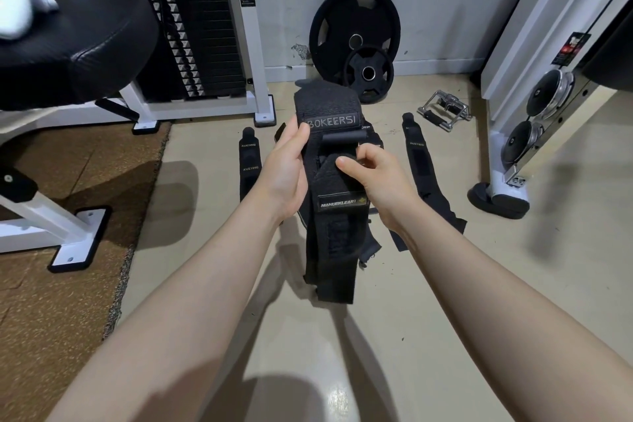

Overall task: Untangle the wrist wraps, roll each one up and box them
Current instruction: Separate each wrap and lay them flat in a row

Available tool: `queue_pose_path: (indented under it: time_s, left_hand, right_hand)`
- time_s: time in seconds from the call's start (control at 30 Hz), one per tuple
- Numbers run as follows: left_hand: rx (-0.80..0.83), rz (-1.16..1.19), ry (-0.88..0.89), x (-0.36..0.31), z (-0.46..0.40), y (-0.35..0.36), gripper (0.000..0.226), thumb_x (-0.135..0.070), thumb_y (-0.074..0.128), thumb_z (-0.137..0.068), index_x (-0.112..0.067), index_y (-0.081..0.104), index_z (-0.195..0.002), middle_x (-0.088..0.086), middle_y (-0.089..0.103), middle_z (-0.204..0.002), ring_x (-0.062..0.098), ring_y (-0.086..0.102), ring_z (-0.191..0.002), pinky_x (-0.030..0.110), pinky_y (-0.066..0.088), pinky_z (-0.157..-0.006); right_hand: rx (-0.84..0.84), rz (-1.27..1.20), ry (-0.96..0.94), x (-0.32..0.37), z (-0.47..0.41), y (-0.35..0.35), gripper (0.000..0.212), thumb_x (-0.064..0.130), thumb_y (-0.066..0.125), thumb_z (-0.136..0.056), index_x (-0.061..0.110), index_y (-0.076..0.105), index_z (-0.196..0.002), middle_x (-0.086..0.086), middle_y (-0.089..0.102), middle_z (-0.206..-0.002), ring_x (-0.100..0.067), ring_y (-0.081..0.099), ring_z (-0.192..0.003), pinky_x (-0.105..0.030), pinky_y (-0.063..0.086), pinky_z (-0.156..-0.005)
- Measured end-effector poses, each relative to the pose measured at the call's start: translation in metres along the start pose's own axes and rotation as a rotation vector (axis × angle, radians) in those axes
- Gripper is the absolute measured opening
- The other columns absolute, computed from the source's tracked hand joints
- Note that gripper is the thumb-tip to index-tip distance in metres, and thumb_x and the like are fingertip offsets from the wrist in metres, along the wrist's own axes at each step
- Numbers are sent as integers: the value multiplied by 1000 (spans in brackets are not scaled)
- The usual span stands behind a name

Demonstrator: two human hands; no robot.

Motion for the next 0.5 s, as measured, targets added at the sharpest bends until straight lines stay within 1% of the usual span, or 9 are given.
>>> queue_pose_path:
  time_s: [0.07, 0.13, 0.2, 0.23, 0.27, 0.3, 0.37, 0.43, 0.5]
  left_hand:
    - [6, 17, -2, 2, -1, -2, 40, -17, 28, -105, -13, 35, -145, 16, 52, -139, 30, 52, -127, 46, 42, -107]
    - [21, 38, -1, 3, 0, -4, 45, -8, 31, -102, -14, 32, -147, 15, 51, -139, 31, 52, -127, 47, 42, -106]
    - [34, 11, 0, 3, 3, -5, 54, 5, 33, -96, -15, 31, -146, 13, 57, -132, 29, 58, -119, 43, 51, -96]
    - [45, -35, 2, 4, 4, -4, 60, 11, 34, -92, -16, 31, -145, 11, 61, -125, 27, 62, -112, 39, 54, -88]
    - [53, -109, 9, 4, 6, -4, 65, 15, 37, -88, -18, 31, -144, 8, 63, -120, 24, 65, -106, 35, 55, -82]
    - [60, -200, 16, 6, 7, -5, 68, 17, 40, -85, -20, 31, -142, 7, 65, -117, 22, 66, -105, 34, 55, -80]
    - [77, -361, 11, 9, 7, -8, 72, 14, 52, -84, -25, 31, -141, 4, 63, -121, 19, 63, -111, 37, 54, -86]
    - [86, -461, -4, 10, 7, -12, 75, 12, 59, -83, -27, 30, -141, 1, 61, -125, 16, 61, -115, 38, 52, -91]
    - [91, -525, -10, 12, 7, -13, 78, 13, 59, -82, -26, 29, -142, -1, 61, -123, 10, 60, -113, 34, 52, -91]
  right_hand:
    - [29, -19, 3, 2, 1, 0, 30, 10, 62, -90, 17, 46, -67, 11, 55, -60, 1, 55, -55, -17, 46, -53]
    - [75, -35, -12, 4, 0, 0, 19, 4, 60, -91, 21, 57, -81, 7, 62, -76, -2, 61, -66, -20, 51, -59]
    - [120, -73, -16, 6, -1, 2, 30, -2, 56, -91, 27, 60, -98, 0, 64, -93, -7, 64, -79, -23, 54, -66]
    - [133, -92, -13, 7, -1, 3, 35, -4, 54, -91, 29, 59, -101, -1, 65, -96, -8, 65, -82, -24, 54, -67]
    - [140, -97, -11, 6, -2, 3, 38, -6, 52, -91, 30, 59, -102, 0, 66, -96, -9, 66, -83, -25, 55, -68]
    - [148, -103, -2, 6, -2, 2, 38, -6, 51, -91, 30, 59, -102, 2, 68, -95, -9, 67, -83, -26, 56, -68]
    - [154, -119, 28, 6, 0, 0, 38, -5, 49, -92, 30, 60, -101, 5, 70, -92, -10, 69, -81, -26, 56, -65]
    - [171, -86, 55, 6, 1, -2, 35, -3, 48, -93, 28, 61, -98, 6, 67, -94, -11, 67, -84, -23, 54, -64]
    - [179, 47, 43, 10, -3, 2, 23, 9, 46, -97, 26, 62, -99, 5, 65, -101, -15, 62, -95, -25, 53, -76]
Point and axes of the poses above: each hand's wrist, its own z-axis away from the middle knuckle, its own y-axis out of the palm, x = y × z, the point moved 2 cm from there along -z, towards the middle knuckle
